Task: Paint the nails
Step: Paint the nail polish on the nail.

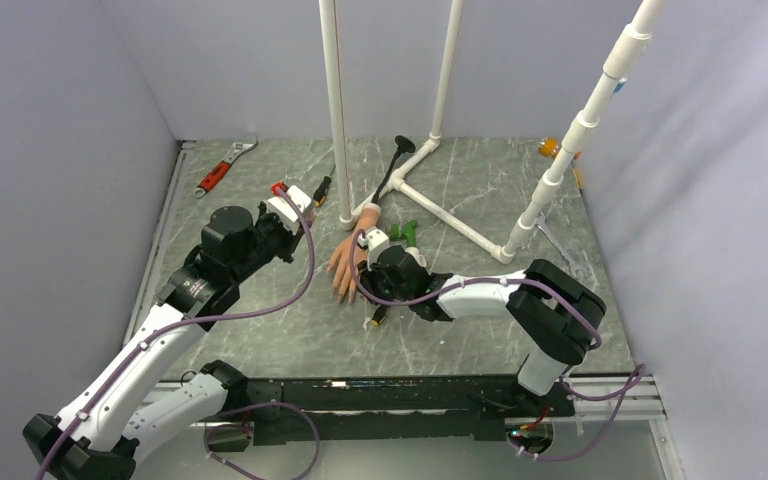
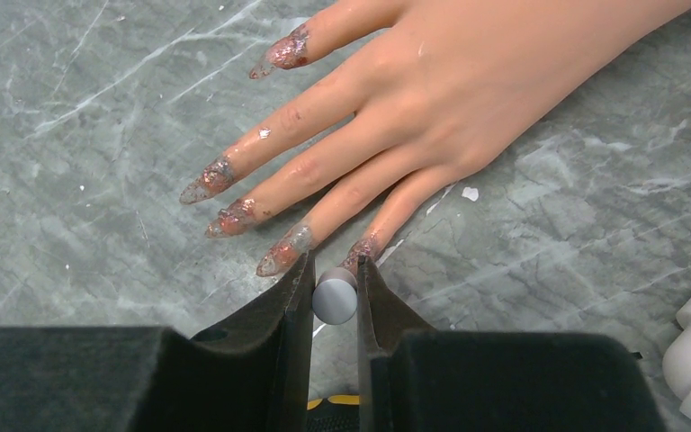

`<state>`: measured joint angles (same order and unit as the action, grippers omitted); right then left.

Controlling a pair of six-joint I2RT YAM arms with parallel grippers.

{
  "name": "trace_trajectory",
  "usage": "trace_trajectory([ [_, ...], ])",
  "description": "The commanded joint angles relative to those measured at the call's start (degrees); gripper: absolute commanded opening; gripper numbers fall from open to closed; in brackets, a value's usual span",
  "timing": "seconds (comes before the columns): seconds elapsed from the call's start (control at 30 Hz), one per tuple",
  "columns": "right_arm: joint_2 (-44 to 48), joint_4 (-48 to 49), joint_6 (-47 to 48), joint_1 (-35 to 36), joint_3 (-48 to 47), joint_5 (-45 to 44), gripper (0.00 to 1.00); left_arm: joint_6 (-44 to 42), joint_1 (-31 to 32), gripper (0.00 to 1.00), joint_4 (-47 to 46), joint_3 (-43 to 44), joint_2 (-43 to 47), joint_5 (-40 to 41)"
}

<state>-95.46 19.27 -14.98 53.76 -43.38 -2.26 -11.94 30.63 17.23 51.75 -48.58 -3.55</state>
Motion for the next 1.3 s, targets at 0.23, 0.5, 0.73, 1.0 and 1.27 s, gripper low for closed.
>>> trace_trajectory([
  [0.23, 1.6, -0.3, 0.6, 0.0, -2.0, -4.2, 0.00, -0.5, 0.1, 0.00, -1.7, 1.3, 1.0, 0.4],
  [0.5, 0.7, -0.8, 1.0, 0.0, -3.8, -4.6, 0.00, -0.5, 0.1, 0.00, -1.6, 1.4, 0.7, 0.3],
  [0.73, -0.1, -0.7, 1.3, 0.0, -4.8, -4.7, 0.00, -0.5, 0.1, 0.00, -1.6, 1.4, 0.6, 0.2],
  [1.0, -0.8, -1.4, 1.6, -0.1, -5.6, -5.5, 0.00, -0.5, 0.0, 0.00, -1.7, 1.3, 0.7, 0.4],
  [1.27, 0.4, -1.7, 1.7, -0.1, -4.1, -6.7, 0.00, -0.5, 0.1, 0.00, -1.6, 1.3, 0.6, 0.4],
])
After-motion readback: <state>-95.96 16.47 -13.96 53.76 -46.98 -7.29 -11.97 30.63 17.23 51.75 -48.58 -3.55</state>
